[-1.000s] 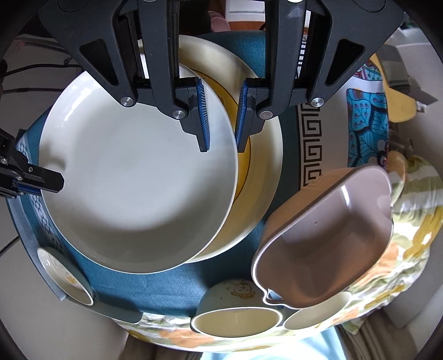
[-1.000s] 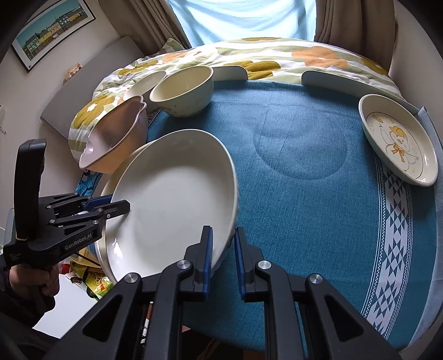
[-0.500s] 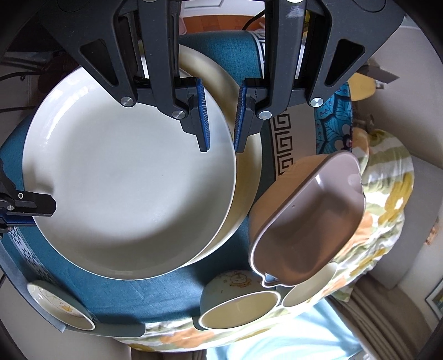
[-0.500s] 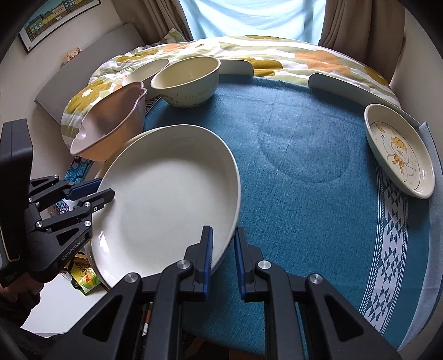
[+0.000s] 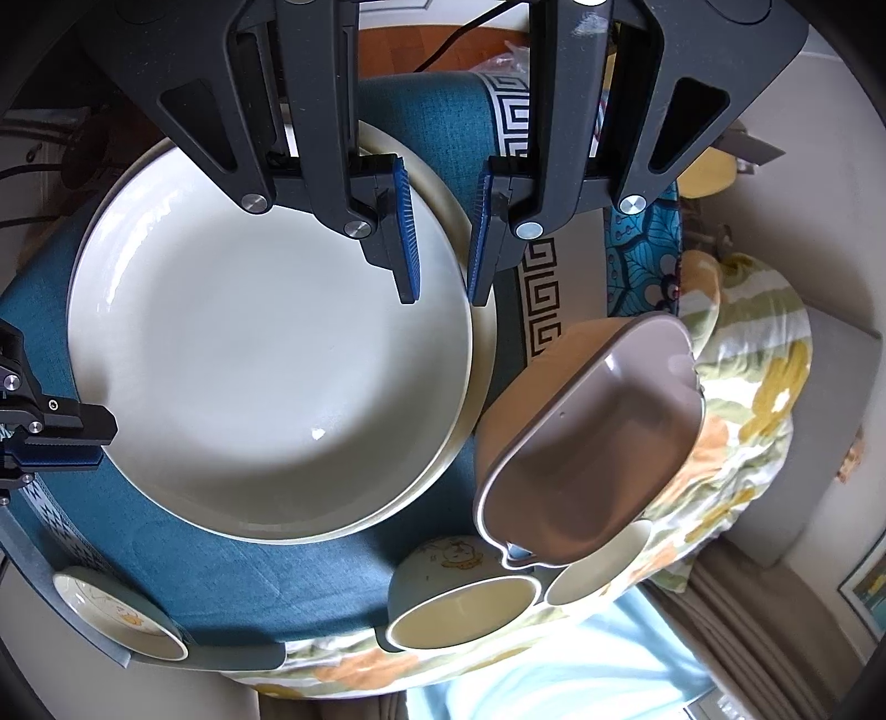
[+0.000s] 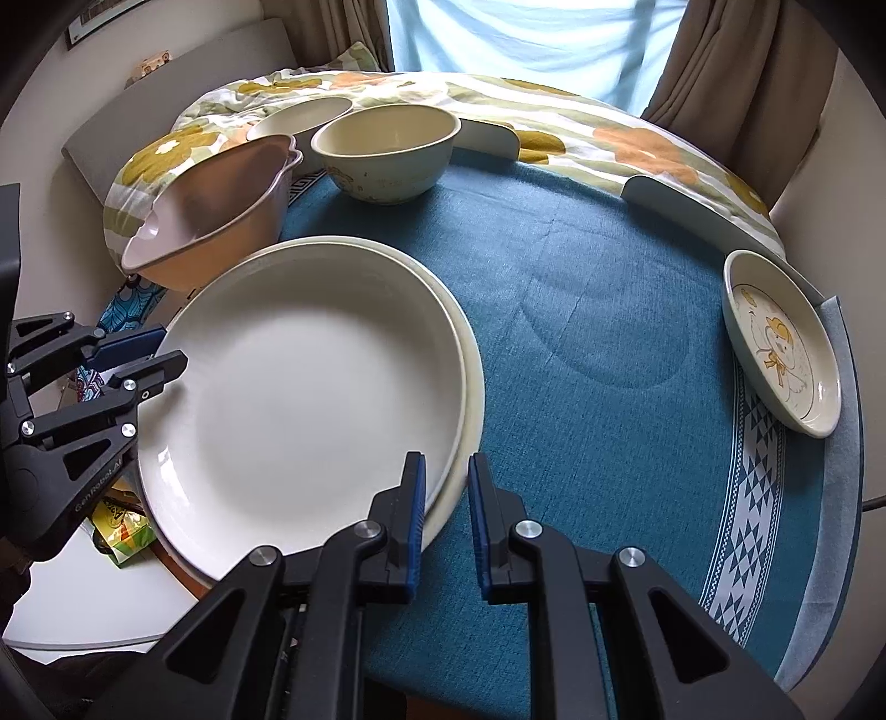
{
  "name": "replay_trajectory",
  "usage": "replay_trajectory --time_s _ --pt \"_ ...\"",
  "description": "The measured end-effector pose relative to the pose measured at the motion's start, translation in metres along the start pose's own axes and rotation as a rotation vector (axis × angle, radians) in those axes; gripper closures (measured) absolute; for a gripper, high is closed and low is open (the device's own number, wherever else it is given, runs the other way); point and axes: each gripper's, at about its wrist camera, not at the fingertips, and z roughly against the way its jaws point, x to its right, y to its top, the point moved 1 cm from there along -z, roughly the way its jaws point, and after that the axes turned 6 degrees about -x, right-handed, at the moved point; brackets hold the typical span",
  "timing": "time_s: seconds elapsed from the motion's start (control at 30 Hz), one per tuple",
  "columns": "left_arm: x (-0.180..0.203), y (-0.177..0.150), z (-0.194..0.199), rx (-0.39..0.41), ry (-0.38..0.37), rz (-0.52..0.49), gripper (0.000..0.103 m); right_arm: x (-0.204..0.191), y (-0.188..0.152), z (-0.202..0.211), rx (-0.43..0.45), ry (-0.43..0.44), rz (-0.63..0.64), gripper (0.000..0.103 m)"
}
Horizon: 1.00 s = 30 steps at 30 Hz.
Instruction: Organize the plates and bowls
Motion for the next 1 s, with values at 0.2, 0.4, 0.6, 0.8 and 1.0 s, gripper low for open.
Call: replay_trajectory --time_s 0.2,0.4,0.6,0.8,1.0 --pt "-0.001 0.003 0.002 -0.015 -0.012 0.002 0.088 0.001 0.0 0.002 -0.003 0.011 -0.017 0.089" --pt "-0.008 0.021 0.042 0.053 -0.028 0.008 0.071 0.01 0.002 0.043 0.085 0.068 -0.118 0.089" --pt "0.001 0.053 0.104 0.251 -0.071 -0.049 0.0 0.042 -0.01 0.098 0.197 0.082 -0.271 0.039" --pt "0.027 0.105 0.132 0.295 -0.251 -0.144 0.0 0.088 -0.037 0.139 0.275 0.032 -0.45 0.0" --pt "0.07 0.179 0.154 0.33 -0.46 -0.263 0.001 0.142 -0.052 0.167 0.291 -0.118 -0.613 0.0"
